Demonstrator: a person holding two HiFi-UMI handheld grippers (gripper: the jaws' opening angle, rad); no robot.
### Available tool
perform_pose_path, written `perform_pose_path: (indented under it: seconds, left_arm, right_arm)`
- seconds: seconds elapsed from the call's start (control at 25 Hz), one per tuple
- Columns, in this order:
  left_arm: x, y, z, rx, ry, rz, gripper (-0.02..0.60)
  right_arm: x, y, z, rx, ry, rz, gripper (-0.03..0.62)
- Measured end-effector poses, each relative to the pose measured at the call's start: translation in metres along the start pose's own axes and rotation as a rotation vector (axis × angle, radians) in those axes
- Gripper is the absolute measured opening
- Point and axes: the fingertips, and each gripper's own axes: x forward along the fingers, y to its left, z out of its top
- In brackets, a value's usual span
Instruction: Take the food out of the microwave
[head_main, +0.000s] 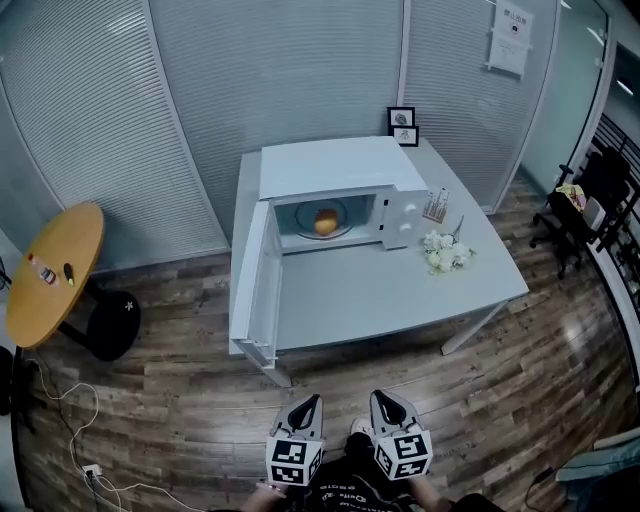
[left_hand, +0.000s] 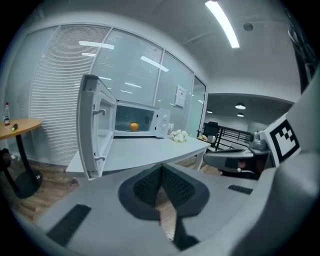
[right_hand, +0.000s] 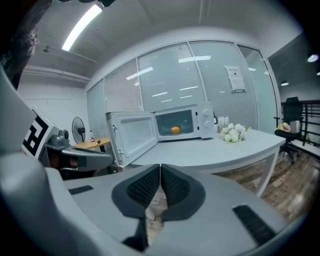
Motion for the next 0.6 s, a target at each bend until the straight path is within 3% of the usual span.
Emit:
perform_pose_path:
  seconds: [0.6]
  left_arm:
    - [0.107,-0.009,0.043,-0.078,-0.012,0.103,0.008]
  right_arm:
    - [0.071,-0.103,0.046,-0.031,0.002,0.095,0.006]
